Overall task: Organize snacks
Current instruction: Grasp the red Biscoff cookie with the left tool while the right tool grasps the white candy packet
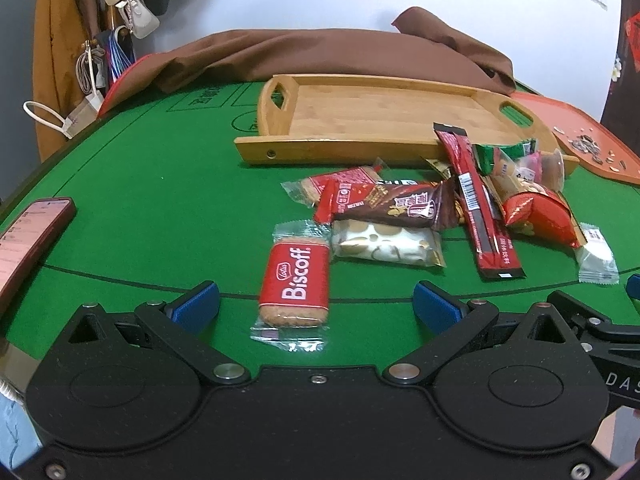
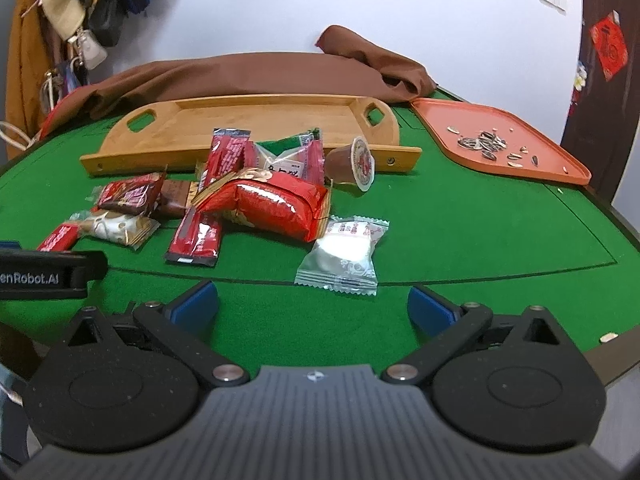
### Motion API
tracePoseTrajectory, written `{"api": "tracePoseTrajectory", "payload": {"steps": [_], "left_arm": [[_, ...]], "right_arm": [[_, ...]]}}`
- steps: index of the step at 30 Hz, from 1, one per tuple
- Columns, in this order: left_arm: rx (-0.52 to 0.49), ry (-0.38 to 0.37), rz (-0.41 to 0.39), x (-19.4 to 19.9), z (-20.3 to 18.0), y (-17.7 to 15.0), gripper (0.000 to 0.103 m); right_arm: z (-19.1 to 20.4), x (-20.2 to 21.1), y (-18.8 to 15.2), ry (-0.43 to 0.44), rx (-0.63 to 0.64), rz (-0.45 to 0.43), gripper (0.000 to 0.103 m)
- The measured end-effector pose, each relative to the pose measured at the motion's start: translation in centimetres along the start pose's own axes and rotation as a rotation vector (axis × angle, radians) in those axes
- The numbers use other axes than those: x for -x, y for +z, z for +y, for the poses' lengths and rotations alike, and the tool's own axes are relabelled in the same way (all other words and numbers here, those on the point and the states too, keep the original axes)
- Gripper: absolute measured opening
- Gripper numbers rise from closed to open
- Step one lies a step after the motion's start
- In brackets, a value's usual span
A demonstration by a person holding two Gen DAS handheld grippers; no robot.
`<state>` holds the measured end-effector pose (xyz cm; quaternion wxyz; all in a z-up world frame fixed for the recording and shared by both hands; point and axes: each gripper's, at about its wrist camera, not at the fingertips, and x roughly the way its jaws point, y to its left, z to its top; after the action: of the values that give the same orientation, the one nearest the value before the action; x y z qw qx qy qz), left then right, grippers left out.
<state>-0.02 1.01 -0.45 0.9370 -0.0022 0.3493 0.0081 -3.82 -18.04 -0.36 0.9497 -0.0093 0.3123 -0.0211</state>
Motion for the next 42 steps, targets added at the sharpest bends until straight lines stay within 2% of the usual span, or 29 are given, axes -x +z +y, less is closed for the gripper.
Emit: {"api": "tracePoseTrajectory", "payload": {"steps": [11, 16, 19, 22, 27, 32, 36, 40, 42], "left_arm": [[0.012, 0.015, -0.058, 0.0, 0.7, -0.6, 0.103], [0.005, 0.003, -0.024, -0.2, 0.9, 0.0, 0.103], [0.005, -0.002, -0.021, -0.2, 1.1, 0.2, 0.101], [0.001, 0.003, -0.033, 0.0, 1.2, 0.1, 0.092], [-0.005, -0.017, -0.044, 0.3, 1.3, 0.3, 0.066], [-0.017, -0.018, -0.056, 0.1, 1.2, 0.4, 0.054], [-0.015, -0.028, -0.061, 0.1, 1.1, 0.5, 0.031], [-0.02, -0.018, -0.061, 0.2, 0.9, 0.6, 0.031], [-0.029, -0.014, -0.072, 0.4, 0.9, 0.6, 0.031]], "right_arm": [[0.3, -0.6, -0.1, 0.013, -0.001, -0.047, 0.103], [0.1, -1.1, 0.5, 0.038, 0.015, -0.029, 0.103], [-0.1, -1.2, 0.8, 0.023, 0.014, -0.027, 0.1], [-0.5, -1.3, 1.0, 0.012, 0.004, -0.028, 0.095], [-1.2, -1.8, 1.4, -0.014, -0.01, -0.03, 0.088], [-1.5, -2.2, 1.8, -0.016, -0.014, -0.034, 0.081], [-1.5, -2.2, 2.0, -0.022, -0.019, -0.035, 0.07], [-1.7, -2.2, 1.9, -0.018, -0.033, -0.044, 0.064], [-1.8, -2.0, 1.9, -0.016, -0.036, -0.044, 0.057]]}}
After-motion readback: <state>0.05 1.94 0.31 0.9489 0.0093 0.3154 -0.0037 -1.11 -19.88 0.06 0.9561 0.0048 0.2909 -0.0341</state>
